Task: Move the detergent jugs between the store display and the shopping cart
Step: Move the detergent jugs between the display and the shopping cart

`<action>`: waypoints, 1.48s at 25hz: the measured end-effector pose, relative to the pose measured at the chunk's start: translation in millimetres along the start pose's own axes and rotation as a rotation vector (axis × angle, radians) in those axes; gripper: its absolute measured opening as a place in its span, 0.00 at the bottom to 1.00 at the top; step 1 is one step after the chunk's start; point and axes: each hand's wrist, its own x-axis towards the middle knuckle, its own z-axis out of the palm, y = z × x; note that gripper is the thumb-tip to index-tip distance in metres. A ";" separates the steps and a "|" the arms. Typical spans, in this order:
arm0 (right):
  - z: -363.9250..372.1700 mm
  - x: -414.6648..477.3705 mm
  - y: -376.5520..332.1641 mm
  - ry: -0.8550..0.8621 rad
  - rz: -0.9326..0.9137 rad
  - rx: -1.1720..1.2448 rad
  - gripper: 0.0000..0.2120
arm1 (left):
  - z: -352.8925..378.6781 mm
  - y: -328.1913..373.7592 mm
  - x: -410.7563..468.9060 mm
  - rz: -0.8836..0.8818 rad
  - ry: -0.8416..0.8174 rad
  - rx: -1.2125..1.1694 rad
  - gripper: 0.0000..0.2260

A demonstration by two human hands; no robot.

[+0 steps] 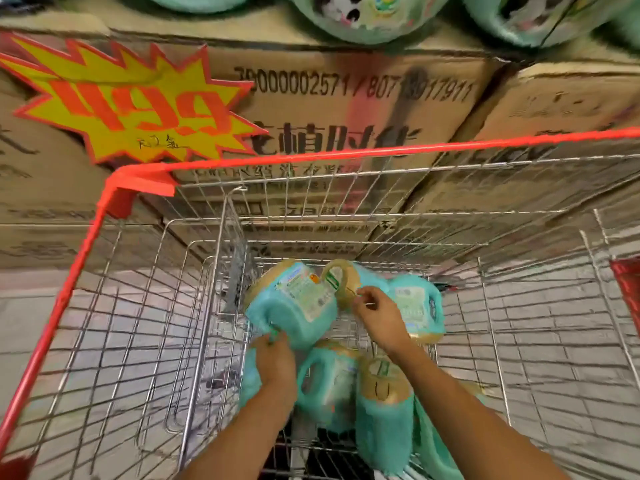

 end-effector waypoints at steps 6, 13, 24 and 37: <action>44.6 88.4 29.6 -0.263 -0.053 -0.048 0.07 | 11.0 -24.8 46.5 0.048 0.106 -0.108 0.04; 87.1 126.9 53.0 -0.493 0.131 0.217 0.35 | 14.9 -34.3 75.5 0.058 -0.001 -0.216 0.10; 27.3 37.7 18.1 -0.378 0.145 0.520 0.22 | 0.3 3.6 8.2 0.075 -0.408 -0.435 0.14; -53.3 -136.6 -67.9 0.046 -0.077 0.280 0.25 | -64.2 55.6 -121.4 0.390 -0.567 -0.205 0.13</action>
